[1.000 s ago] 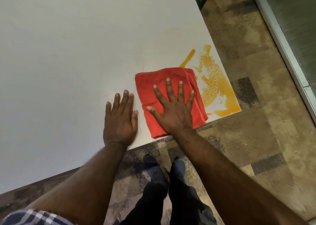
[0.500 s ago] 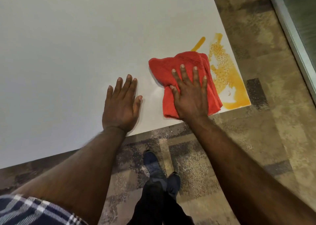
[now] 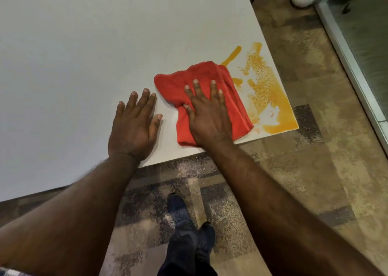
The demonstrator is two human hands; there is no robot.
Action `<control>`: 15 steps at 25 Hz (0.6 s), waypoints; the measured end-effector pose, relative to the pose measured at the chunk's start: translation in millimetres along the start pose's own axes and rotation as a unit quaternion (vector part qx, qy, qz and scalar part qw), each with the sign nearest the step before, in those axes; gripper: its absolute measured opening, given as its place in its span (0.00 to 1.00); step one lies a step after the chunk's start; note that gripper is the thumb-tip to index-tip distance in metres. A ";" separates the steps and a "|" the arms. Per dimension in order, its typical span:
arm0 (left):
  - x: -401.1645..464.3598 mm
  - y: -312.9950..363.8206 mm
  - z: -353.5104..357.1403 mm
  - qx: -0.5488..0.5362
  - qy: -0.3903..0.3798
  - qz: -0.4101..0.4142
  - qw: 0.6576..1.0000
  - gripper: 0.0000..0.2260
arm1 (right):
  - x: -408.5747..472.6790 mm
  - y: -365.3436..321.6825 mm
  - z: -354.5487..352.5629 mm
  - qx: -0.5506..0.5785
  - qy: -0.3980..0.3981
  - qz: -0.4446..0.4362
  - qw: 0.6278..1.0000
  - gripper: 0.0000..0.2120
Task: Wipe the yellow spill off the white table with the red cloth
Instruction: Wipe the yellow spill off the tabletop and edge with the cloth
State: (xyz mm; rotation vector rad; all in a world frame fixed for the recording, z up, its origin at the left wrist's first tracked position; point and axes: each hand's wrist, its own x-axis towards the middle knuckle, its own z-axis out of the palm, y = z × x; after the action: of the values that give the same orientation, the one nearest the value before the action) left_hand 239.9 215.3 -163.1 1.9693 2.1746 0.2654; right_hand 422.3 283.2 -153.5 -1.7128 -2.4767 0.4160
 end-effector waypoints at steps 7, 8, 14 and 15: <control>-0.6 -1.8 0.5 -0.015 -0.003 -0.003 1.000 0.28 | -6.6 58.1 -13.3 0.002 0.051 0.106 0.993 0.25; -0.4 -1.3 0.8 -0.015 -0.003 -0.003 1.000 0.28 | -15.3 59.2 -12.9 0.006 0.055 0.115 0.992 0.25; 0.9 -0.9 2.2 -0.009 0.005 -0.001 1.000 0.28 | -39.6 0.2 6.0 -0.007 0.032 0.073 0.997 0.26; 1.0 -0.9 2.2 -0.010 0.005 -0.002 1.000 0.28 | -33.6 -10.3 8.4 -0.009 0.023 0.059 0.998 0.26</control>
State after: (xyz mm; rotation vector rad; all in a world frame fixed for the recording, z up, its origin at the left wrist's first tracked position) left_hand 239.6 216.1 -165.4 1.9569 2.1728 0.2972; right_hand 423.1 247.2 -156.3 -1.8600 -2.3636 0.3608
